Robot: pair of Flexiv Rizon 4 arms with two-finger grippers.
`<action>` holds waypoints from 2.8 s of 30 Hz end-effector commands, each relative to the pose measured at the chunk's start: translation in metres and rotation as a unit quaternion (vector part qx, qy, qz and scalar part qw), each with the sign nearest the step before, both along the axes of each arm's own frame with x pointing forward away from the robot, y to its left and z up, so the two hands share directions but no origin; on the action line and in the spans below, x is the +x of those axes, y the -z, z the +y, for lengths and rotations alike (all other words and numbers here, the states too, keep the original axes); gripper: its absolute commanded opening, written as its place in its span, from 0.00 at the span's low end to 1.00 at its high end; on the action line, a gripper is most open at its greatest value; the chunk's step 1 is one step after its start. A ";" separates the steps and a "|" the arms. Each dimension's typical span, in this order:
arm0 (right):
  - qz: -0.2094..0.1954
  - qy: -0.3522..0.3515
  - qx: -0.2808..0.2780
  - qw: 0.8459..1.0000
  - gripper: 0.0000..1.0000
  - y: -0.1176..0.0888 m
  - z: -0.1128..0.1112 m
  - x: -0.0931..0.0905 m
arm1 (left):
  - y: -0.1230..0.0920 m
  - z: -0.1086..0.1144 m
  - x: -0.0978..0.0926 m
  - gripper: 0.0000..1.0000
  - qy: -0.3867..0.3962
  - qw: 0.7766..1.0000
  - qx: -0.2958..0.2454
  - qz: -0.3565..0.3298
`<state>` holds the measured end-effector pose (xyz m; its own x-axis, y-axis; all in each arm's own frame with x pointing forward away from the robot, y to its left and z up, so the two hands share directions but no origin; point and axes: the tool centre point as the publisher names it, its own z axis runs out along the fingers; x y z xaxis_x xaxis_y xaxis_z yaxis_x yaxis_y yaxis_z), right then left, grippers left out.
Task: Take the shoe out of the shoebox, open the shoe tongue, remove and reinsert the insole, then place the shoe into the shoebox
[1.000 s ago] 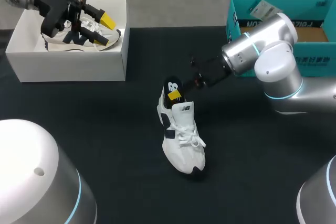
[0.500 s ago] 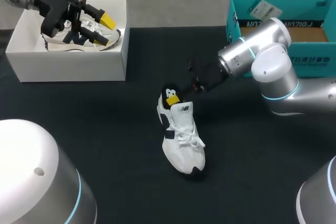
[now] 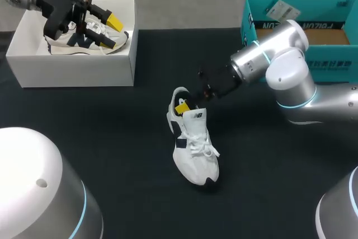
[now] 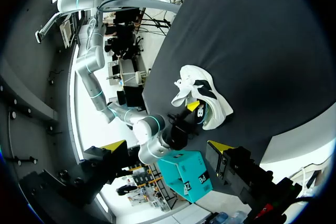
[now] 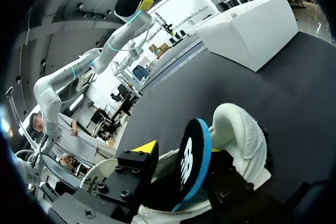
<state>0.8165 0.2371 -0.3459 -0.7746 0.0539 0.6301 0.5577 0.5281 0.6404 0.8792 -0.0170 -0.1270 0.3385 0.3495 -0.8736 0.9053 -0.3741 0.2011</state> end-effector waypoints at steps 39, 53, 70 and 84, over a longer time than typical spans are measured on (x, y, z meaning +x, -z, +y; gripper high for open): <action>0.017 0.000 -0.031 0.999 1.00 -0.008 0.002 -0.006 | 0.000 0.000 0.000 1.00 0.000 1.000 0.001 -0.001; 0.005 0.007 -0.081 0.997 1.00 -0.034 -0.004 -0.008 | 0.000 0.000 0.000 1.00 0.000 1.000 0.001 -0.001; -0.009 0.024 -0.090 0.996 1.00 -0.055 -0.006 -0.006 | 0.000 0.000 0.000 1.00 0.000 1.000 0.001 -0.001; -0.016 0.044 -0.114 0.992 1.00 -0.067 -0.006 0.001 | 0.000 0.000 0.000 1.00 0.000 1.000 0.001 -0.001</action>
